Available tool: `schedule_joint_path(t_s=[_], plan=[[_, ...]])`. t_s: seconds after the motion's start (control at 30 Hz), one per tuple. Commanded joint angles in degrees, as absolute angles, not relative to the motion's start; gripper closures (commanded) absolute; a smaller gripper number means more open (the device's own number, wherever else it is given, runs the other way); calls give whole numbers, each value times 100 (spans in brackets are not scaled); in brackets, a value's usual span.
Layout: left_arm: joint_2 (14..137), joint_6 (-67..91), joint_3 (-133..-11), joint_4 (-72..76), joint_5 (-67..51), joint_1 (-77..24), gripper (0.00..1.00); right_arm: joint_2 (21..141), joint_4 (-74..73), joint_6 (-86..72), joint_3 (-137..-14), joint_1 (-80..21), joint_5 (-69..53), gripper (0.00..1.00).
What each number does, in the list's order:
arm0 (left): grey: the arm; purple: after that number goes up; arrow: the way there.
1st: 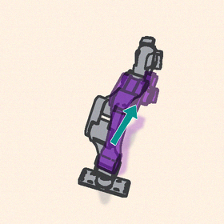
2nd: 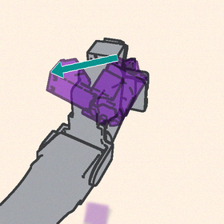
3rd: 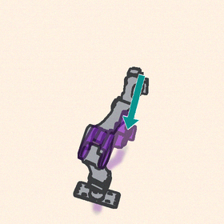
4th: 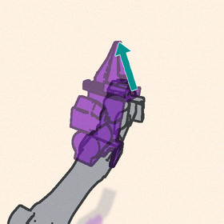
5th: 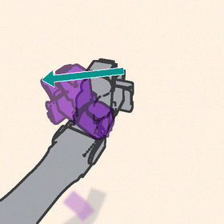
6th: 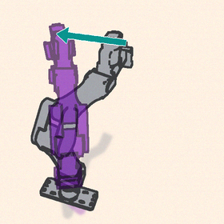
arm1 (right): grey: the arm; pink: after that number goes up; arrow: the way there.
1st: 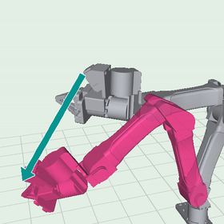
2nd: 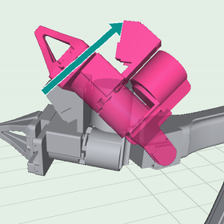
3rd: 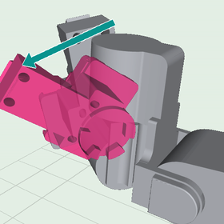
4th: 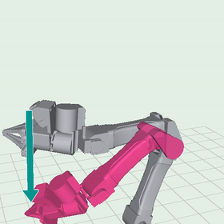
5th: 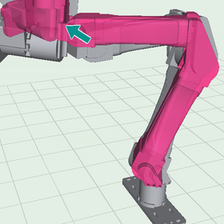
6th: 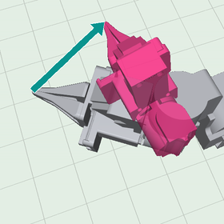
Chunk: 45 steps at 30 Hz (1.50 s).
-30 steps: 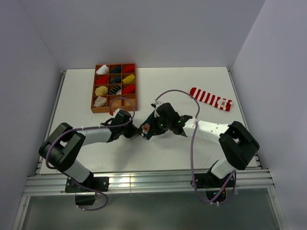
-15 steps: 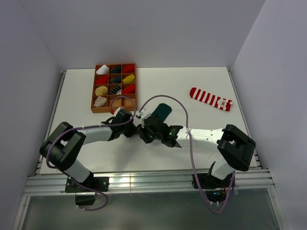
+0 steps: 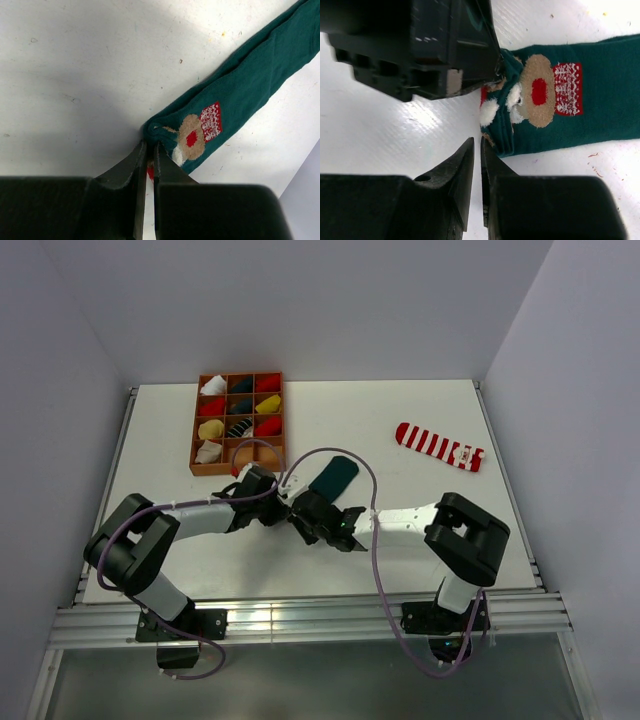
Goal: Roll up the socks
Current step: Roll the sock at the center of the board.
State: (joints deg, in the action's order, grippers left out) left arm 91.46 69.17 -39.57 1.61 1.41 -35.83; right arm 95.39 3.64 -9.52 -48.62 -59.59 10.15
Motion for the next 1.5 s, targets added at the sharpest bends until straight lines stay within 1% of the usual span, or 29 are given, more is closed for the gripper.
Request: schedule_joint_path(t_s=[0.0,0.07,0.1,0.2,0.47,0.67,0.87,1.23,1.4,1.47], plan=[[9448,6601,-3814,-809,615,-3568,91,9668,580,-835,-4860,-6012,1353,82],[9457,6583,-3814,-826,624,-3560,91,9686,589,-809,-4869,-6012,1450,80],[9457,6583,-3823,-835,624,-3568,91,9686,598,-809,-4869,-6012,1537,76],[9448,6565,-3832,-861,642,-3568,91,9624,606,-782,-4834,-6029,1643,71],[9457,6548,-3858,-888,659,-3568,91,9466,677,-721,-4781,-6100,1854,70],[9448,6539,-3876,-923,677,-3568,91,9668,668,-694,-4825,-6100,1846,70],[9422,6530,-3876,-958,703,-3568,91,9957,545,-659,-4921,-6100,1925,65],[9431,6486,-3946,-1010,720,-3568,91,10476,44,-791,-5168,-6108,1819,64],[9352,6425,-3946,-1046,791,-3551,91,10775,-579,-1027,-5396,-6108,2074,65],[9334,6407,-3946,-1072,791,-3525,91,10915,-833,-1124,-5458,-6108,2171,69]])
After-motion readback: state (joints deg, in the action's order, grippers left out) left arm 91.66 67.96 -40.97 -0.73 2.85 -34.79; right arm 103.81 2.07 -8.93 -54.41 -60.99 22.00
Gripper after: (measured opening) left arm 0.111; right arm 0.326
